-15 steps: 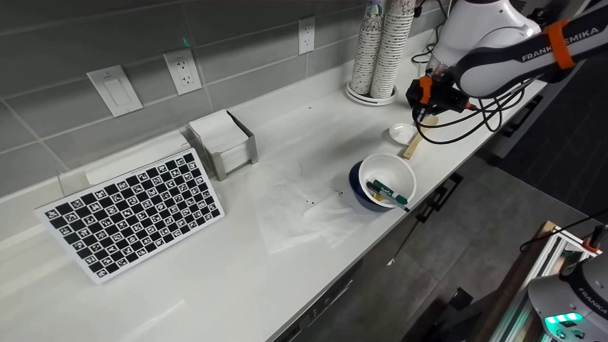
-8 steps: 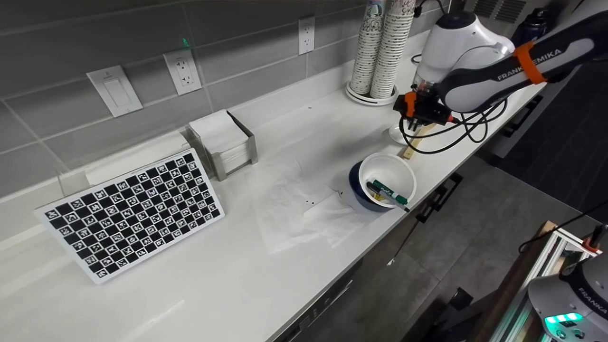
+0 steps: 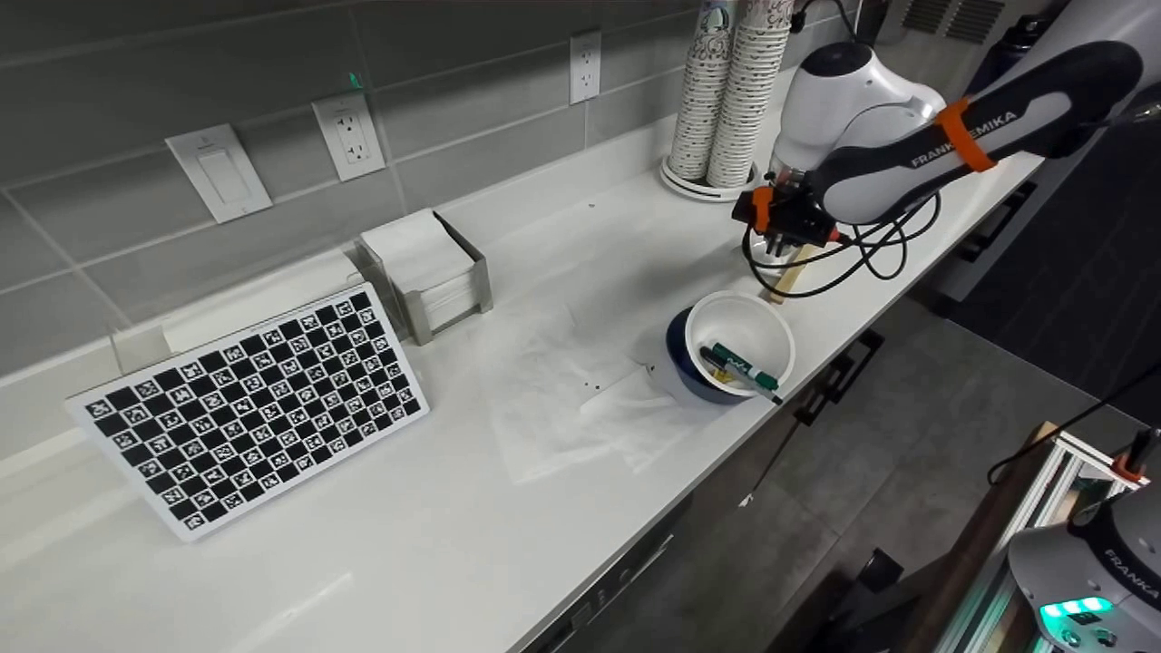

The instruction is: Put the small white mug on the ceramic plate on the left

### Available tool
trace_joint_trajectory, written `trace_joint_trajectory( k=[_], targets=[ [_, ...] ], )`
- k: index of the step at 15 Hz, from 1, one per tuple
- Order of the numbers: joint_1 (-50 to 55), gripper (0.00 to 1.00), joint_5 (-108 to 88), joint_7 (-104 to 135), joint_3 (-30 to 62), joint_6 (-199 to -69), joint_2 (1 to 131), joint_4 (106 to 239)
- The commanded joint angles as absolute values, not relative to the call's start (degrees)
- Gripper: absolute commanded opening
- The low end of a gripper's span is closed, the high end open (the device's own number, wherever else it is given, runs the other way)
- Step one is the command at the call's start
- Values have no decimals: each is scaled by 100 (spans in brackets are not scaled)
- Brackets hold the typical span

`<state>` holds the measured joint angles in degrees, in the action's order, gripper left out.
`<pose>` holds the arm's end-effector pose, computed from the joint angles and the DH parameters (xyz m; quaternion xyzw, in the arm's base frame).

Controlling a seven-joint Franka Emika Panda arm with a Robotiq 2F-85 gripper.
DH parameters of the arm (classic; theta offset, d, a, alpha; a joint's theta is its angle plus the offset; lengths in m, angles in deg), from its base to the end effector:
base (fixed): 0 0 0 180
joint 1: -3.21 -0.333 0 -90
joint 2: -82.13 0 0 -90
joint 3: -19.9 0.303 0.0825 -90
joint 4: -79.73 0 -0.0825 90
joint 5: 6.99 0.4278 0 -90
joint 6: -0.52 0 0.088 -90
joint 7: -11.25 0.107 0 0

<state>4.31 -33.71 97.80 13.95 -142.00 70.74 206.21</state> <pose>0.5807 -0.0701 0.2525 0.7946 -0.5850 0.1304 0.0969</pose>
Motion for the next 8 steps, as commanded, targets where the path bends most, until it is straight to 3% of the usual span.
trace_joint_trajectory(
  k=[1,5,6,8],
  targets=[
    [233,3,-3589,10056,1195,-14094,6795,20320],
    [140,3,-3506,10008,1100,-14065,6632,20206],
    [119,26,-3470,9987,1090,-14016,6620,20186],
    [81,43,-3467,9992,1061,-13935,6592,20139]
  ],
)
